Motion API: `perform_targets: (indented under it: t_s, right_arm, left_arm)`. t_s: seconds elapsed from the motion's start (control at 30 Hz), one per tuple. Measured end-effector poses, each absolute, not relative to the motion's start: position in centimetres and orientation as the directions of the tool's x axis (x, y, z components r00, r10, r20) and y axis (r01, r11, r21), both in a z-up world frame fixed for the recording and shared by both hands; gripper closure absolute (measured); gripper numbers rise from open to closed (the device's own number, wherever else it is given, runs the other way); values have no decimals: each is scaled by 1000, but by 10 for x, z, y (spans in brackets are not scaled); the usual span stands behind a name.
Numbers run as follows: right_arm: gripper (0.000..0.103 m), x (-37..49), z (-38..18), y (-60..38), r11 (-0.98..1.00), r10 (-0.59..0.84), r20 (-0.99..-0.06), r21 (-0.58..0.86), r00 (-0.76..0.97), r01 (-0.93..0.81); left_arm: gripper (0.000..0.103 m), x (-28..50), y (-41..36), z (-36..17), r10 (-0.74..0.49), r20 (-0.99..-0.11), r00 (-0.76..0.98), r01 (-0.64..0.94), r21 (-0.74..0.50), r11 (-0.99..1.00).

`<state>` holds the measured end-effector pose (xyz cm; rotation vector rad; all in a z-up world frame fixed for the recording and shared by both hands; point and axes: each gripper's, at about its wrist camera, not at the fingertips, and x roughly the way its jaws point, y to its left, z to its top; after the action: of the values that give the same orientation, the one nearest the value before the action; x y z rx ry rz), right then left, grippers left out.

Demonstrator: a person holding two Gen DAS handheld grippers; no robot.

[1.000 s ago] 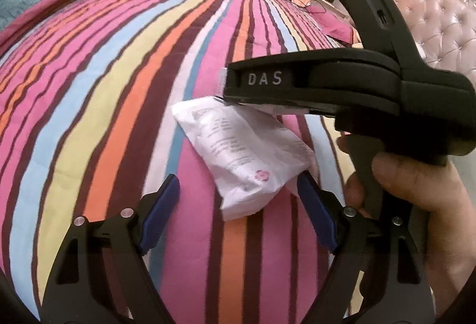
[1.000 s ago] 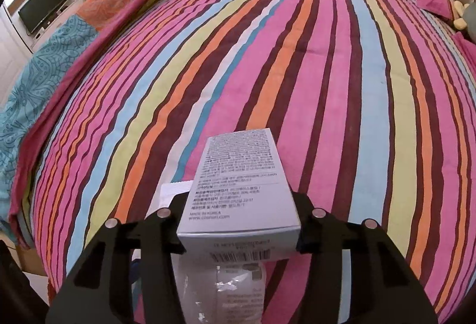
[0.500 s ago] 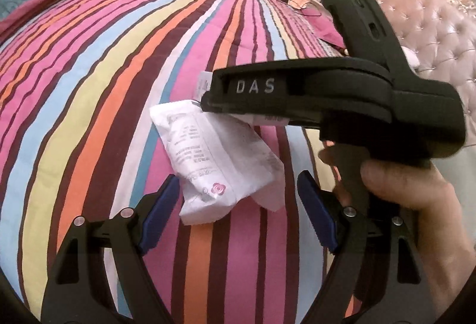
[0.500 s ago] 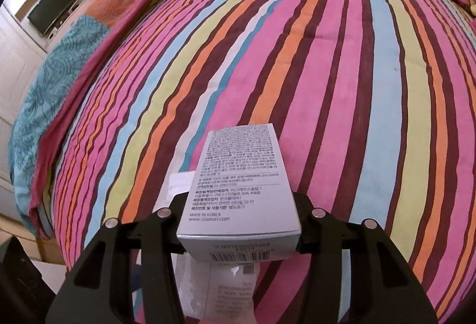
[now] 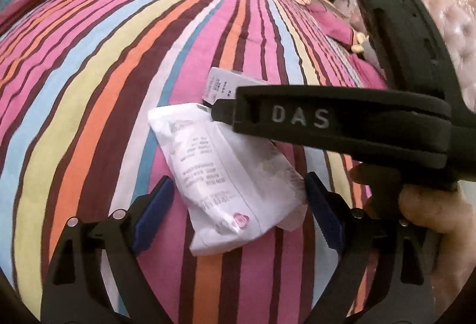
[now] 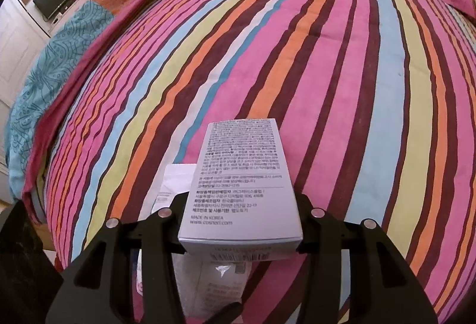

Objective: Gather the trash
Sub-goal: 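Grasp the small white box with the right tool while the left tool grasps the crumpled tissue, then carry the white box and tissue with both tools over the wastebasket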

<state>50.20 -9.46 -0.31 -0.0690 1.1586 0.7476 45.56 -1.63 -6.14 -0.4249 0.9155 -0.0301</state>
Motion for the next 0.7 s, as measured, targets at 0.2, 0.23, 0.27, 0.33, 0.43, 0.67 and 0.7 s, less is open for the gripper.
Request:
perform_targets:
  t_s: [0.2, 0.23, 0.27, 0.33, 0.43, 0.67, 0.7]
  right_arm:
    - [58, 508, -4, -124, 779, 555, -802, 407, 222, -478]
    - [58, 508, -3, -127, 780, 562, -794, 417, 232, -466]
    - [58, 508, -2, -134, 791, 561, -788, 420, 254, -445]
    - [58, 505, -4, -147, 814, 548, -784, 418, 292, -403]
    - [58, 497, -10, -165, 842, 524, -781, 418, 339, -341]
    - [58, 450, -13, -200, 877, 480, -749, 416, 456, -240]
    - [58, 445, -12, -199, 885, 466, -752, 405, 467, -230]
  left_arm:
    - [24, 466, -22, -63, -181, -788, 589, -107, -299, 948]
    - [34, 467, -24, -63, -177, -789, 588, -99, -287, 953]
    - [39, 466, -24, -63, -168, -791, 589, -93, -273, 957]
    - [44, 467, -25, -63, -154, -793, 589, -81, -248, 966]
    - [49, 468, -25, -64, -155, -788, 595, -55, -233, 971]
    - [52, 453, -21, -59, -177, -771, 611, 13, -214, 977]
    - [52, 450, -20, -58, -179, -773, 608, 20, -210, 977]
